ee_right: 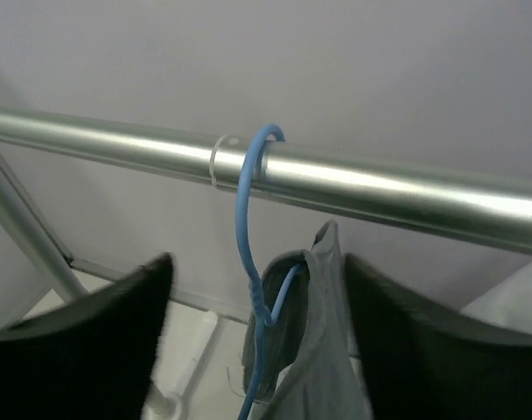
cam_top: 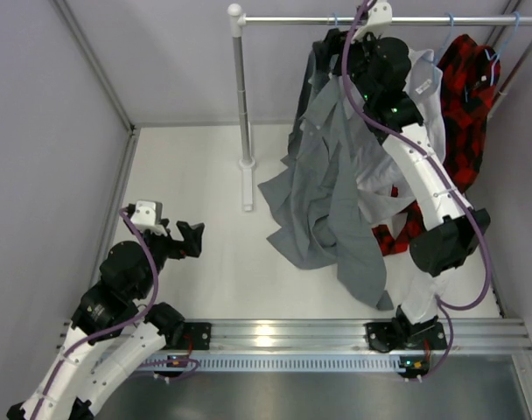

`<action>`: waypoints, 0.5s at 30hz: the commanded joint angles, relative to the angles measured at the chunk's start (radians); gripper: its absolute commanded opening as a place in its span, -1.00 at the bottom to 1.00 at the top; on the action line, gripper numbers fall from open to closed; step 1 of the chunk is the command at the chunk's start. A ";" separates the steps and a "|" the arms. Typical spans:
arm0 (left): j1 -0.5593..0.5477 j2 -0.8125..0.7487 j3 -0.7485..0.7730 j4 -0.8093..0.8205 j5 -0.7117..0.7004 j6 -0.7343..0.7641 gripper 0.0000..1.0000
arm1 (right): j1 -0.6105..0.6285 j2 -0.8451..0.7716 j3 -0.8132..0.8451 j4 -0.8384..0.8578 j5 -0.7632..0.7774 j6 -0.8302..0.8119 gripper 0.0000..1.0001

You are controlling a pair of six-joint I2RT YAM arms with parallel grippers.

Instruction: Place the shirt on the hanger

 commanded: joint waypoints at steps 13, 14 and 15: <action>0.256 0.128 0.009 0.046 -0.120 -0.066 0.97 | 0.013 -0.391 -0.250 -0.185 0.084 -0.009 0.99; 0.286 0.139 0.012 0.049 -0.079 -0.068 0.97 | 0.011 -0.452 -0.315 -0.219 0.099 -0.018 0.99; 0.317 0.150 0.015 0.051 -0.054 -0.068 0.96 | 0.013 -0.487 -0.369 -0.244 0.117 -0.022 0.99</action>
